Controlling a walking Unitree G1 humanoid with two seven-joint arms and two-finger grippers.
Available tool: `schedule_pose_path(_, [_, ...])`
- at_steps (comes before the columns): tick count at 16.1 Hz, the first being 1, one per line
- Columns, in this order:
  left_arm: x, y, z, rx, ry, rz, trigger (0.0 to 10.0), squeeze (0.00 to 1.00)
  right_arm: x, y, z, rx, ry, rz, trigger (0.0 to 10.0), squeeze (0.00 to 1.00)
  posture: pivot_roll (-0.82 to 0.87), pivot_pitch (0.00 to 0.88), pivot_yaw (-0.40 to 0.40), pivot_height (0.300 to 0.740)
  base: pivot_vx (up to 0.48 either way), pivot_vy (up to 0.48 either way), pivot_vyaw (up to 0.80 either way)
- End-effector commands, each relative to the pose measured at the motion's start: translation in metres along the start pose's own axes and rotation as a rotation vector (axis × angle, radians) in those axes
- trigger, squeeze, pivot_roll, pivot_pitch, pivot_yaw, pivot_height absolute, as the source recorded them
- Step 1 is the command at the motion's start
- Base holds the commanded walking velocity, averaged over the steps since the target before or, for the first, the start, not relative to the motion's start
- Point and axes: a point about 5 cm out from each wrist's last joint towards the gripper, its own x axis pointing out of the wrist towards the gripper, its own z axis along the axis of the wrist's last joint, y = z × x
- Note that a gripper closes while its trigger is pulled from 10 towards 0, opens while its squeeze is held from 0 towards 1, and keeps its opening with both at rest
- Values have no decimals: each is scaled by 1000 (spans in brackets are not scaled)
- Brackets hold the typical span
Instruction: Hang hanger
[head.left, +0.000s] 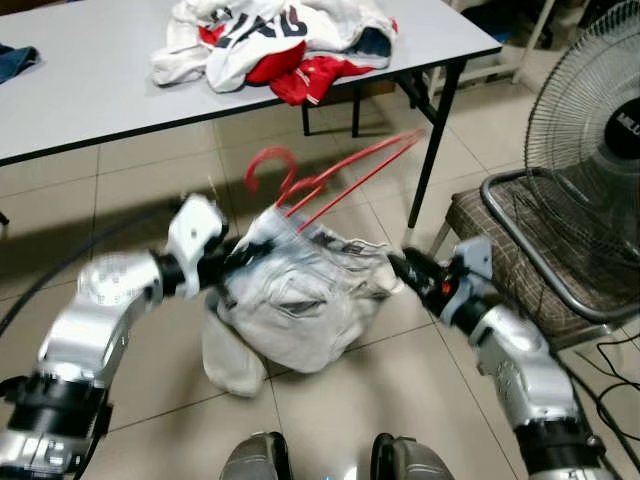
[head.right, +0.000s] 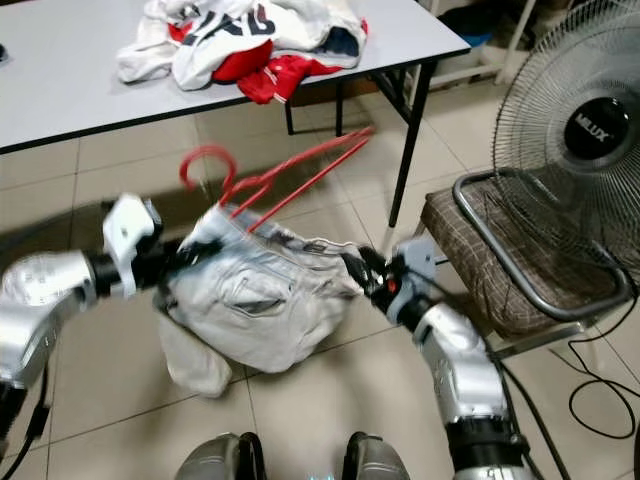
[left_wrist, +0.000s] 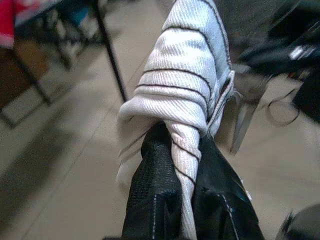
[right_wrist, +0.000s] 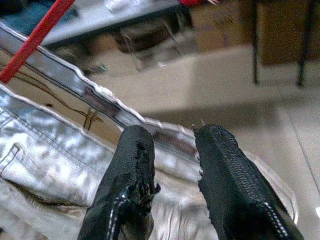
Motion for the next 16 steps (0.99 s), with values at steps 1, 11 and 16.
schedule_pose_path(1, [-5, 3, 30, 53, -91, -55, 0, 0, 0, 6, 8, -18, -27, 104, 10000, 1000, -24, 155, 45, 740, 0, 0, 0])
schedule_pose_path(11, [-20, 5, 82, 179, -54, -396, 0, 0, 9, -2, 20, -258, 5, 347, 10000, 1000, 3, 168, 40, 740, 0, 0, 0])
schedule_pose_path(16, [-21, -11, 114, 228, -80, -603, 0, 0, 10, -6, 25, -466, 66, 459, 10000, 0, 5, 176, 48, 740, 0, 0, 0])
